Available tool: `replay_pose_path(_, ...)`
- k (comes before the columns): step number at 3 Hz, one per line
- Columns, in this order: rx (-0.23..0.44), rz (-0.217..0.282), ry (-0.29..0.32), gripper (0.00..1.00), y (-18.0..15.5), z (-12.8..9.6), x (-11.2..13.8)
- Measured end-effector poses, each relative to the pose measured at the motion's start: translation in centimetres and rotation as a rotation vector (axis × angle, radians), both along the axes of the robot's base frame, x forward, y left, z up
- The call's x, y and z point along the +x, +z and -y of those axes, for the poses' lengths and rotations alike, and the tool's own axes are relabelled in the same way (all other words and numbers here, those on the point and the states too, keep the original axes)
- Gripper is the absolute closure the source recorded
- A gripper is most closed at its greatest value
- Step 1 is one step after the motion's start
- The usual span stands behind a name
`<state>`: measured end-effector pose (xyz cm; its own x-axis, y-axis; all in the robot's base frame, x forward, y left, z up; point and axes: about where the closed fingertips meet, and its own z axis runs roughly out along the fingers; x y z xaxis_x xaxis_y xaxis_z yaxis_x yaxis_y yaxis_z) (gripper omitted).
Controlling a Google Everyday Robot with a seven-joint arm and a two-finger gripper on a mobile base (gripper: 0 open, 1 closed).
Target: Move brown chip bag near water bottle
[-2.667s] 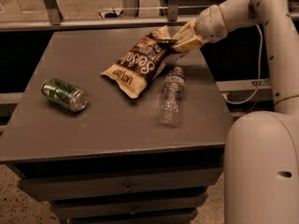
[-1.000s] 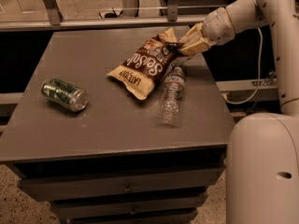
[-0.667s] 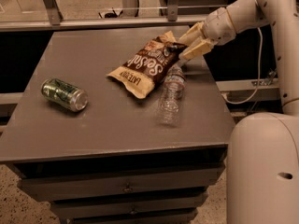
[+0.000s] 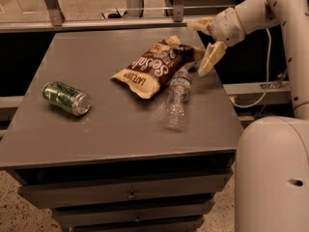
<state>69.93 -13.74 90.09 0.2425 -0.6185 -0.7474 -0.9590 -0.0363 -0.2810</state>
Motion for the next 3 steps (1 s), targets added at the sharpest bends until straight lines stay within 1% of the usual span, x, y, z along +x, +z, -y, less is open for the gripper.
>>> replay_pose_path(1, 0.0, 0.006, -0.062, 0.0, 0.7, 1.7, 0.2)
replay_pose_path(2, 0.008, 0.01, -0.184, 0.0, 2.4, 4.8, -0.4)
replay_pose_path(3, 0.052, 0.057, -0.375, 0.0, 5.9, 9.0, -1.9)
